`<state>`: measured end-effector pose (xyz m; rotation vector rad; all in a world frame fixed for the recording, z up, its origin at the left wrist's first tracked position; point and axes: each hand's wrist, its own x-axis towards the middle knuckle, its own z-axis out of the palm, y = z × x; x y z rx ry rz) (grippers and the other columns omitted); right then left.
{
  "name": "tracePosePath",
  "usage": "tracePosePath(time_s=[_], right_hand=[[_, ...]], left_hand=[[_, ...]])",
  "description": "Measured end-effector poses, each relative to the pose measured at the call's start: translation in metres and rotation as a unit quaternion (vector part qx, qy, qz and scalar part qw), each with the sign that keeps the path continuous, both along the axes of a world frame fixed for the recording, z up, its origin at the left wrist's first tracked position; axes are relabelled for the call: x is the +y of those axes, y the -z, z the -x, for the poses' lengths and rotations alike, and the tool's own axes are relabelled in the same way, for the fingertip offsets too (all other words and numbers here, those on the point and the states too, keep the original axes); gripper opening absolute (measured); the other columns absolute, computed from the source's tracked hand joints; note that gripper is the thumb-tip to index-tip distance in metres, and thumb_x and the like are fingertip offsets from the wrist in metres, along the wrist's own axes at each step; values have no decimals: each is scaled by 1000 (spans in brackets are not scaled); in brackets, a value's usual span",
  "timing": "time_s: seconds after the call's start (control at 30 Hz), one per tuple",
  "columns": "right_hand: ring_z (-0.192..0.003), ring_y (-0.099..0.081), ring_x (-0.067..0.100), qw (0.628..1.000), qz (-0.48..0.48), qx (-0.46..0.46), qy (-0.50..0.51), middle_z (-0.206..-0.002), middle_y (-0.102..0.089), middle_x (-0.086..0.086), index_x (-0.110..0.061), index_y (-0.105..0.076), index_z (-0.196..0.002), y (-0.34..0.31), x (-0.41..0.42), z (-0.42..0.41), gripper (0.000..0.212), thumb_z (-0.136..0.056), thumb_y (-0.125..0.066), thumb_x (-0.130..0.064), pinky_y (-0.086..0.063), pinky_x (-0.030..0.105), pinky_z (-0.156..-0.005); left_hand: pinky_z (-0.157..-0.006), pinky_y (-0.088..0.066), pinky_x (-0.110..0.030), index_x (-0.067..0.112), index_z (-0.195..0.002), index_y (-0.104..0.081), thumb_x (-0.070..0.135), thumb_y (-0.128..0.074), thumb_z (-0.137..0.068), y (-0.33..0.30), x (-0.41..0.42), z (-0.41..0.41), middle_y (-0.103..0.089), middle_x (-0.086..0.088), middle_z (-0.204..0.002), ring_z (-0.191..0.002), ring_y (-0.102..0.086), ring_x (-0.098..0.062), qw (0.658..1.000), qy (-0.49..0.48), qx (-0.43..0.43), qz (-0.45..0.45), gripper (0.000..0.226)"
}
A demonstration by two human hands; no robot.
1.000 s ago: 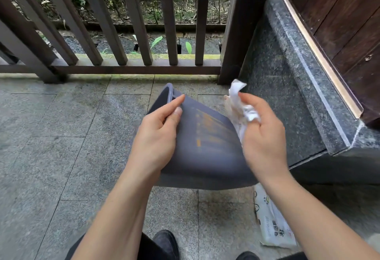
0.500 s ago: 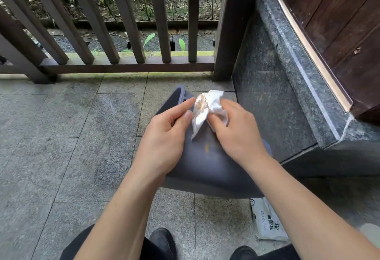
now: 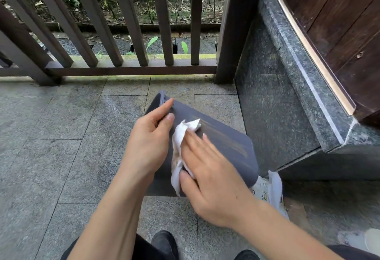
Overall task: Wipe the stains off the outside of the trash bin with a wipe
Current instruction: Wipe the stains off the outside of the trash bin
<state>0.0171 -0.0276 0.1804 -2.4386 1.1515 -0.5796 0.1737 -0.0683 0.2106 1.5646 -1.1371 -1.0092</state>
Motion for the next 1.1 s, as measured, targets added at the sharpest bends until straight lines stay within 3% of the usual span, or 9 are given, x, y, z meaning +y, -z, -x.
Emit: tracePosePath(time_s=[0.2, 0.33, 0.5, 0.57, 0.7, 0.83, 0.93, 1.0, 1.1], right_hand=[[-153, -5, 16, 1000, 13, -18, -6, -165, -13, 10, -1, -20, -155, 4, 16, -7, 59, -103, -33, -28, -16, 48, -122], [-150, -22, 11, 994, -19, -88, 64, -160, -31, 4, -7, -25, -154, -4, -4, -8, 56, -104, -29, -30, -16, 50, -121], [-151, -4, 3, 975, -75, -179, 108, -165, -17, -5, -26, -12, -155, -1, -17, -13, 53, -105, -19, -41, -6, 47, -123], [-151, -6, 2, 982, -47, -144, 115, -164, -20, -5, -23, -17, -156, 2, -22, -11, 54, -105, -14, -42, -5, 45, -124], [-149, -16, 0, 986, -20, -61, 152, -160, -31, -8, -20, -28, -155, 13, -47, 3, 55, -105, -15, -40, -3, 42, -124], [-149, -20, 13, 961, -104, -14, 257, -160, -33, -2, -18, -30, -154, 27, -73, 40, 51, -106, -21, -32, 2, 43, -123], [-146, -25, 27, 931, -186, -8, 315, -158, -35, -1, -18, -32, -152, 28, -80, 56, 48, -107, -20, -28, -2, 47, -121], [-151, -17, 18, 952, -143, -1, 270, -162, -26, -3, -19, -22, -157, 23, -70, 45, 51, -107, -17, -28, -2, 47, -123], [-152, -12, 12, 995, 14, -3, 102, -164, -22, 1, -14, -17, -157, 13, -31, 5, 55, -104, -22, -26, -6, 50, -122]], left_hand=[[-104, -43, -18, 33, -134, -67, 24, -60, -100, 1, -1, -3, -68, 26, -124, -115, -57, 16, 998, 12, -55, 23, 35], [-94, -48, -20, 37, -134, -65, 38, -56, -91, 0, 2, 9, -69, 41, -101, -107, -62, 16, 998, 0, -62, 31, 45], [-88, -53, -24, 34, -136, -64, 37, -53, -93, 2, 4, 25, -73, 37, -92, -94, -68, 10, 999, -16, -34, 26, 44], [-89, -52, -23, 32, -137, -63, 33, -55, -96, 3, 4, 27, -72, 37, -93, -93, -65, 13, 999, -21, -28, 27, 42], [-107, -45, -25, 27, -144, -58, 28, -55, -97, 4, 7, 30, -65, 16, -136, -121, -58, 9, 999, -17, -39, 30, 47], [-110, -46, -42, 32, -145, -56, 28, -56, -96, 2, 10, 27, -66, 10, -138, -127, -60, -10, 999, -11, -40, 29, 49], [-111, -45, -45, 32, -145, -56, 29, -56, -95, 0, 12, 22, -67, 7, -138, -129, -59, -14, 998, -7, -43, 37, 51], [-105, -50, -40, 32, -145, -57, 28, -58, -96, -1, 12, 19, -69, 7, -135, -122, -62, -7, 998, -3, -42, 43, 49], [-94, -51, -28, 29, -142, -60, 22, -59, -100, 0, 7, 11, -71, 13, -127, -103, -62, 6, 998, -21, -32, 52, 42]])
